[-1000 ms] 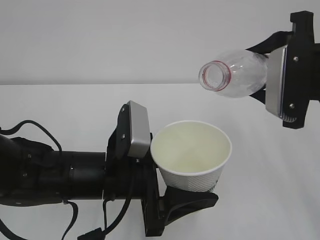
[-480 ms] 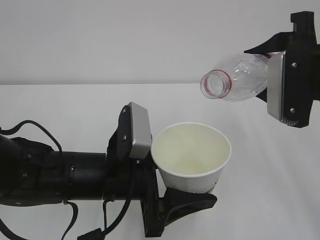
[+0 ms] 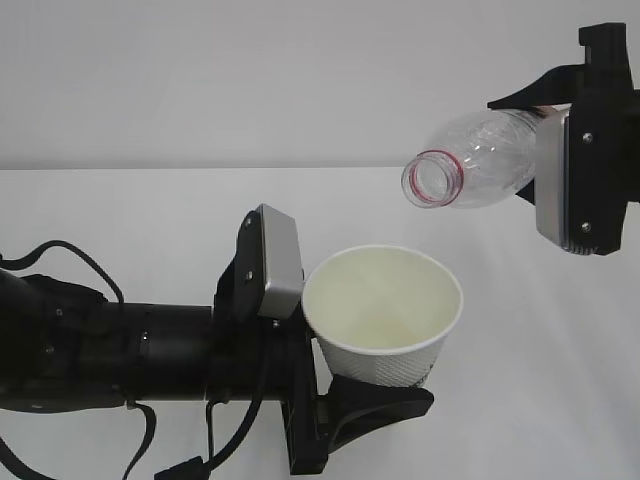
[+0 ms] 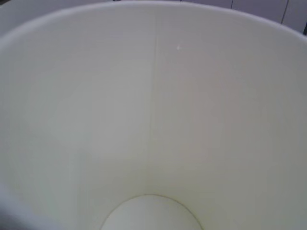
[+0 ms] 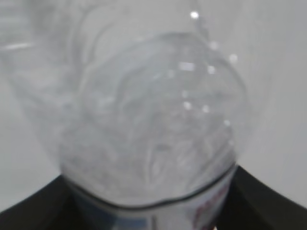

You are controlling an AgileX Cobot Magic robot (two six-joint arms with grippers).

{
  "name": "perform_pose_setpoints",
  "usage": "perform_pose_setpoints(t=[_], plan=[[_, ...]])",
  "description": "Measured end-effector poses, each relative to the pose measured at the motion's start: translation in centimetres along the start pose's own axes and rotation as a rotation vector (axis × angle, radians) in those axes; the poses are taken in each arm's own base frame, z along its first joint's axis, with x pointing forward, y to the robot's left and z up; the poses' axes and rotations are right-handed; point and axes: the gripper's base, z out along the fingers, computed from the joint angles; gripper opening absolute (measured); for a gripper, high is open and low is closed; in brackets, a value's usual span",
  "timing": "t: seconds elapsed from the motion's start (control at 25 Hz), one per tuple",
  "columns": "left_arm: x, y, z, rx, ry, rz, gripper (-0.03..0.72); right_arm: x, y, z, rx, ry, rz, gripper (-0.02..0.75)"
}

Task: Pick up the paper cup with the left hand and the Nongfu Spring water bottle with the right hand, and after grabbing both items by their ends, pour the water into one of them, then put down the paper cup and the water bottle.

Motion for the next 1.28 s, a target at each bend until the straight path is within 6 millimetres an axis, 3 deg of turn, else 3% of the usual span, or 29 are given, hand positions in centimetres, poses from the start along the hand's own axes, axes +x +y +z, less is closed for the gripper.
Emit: perform_pose_setpoints(t=[1.28], plan=[[0.01,-0.03,0.00,0.003,0.001,0.002,0.581,-0.13,-0.08,0.00,0.009,-0.014,-0.016,0.485]])
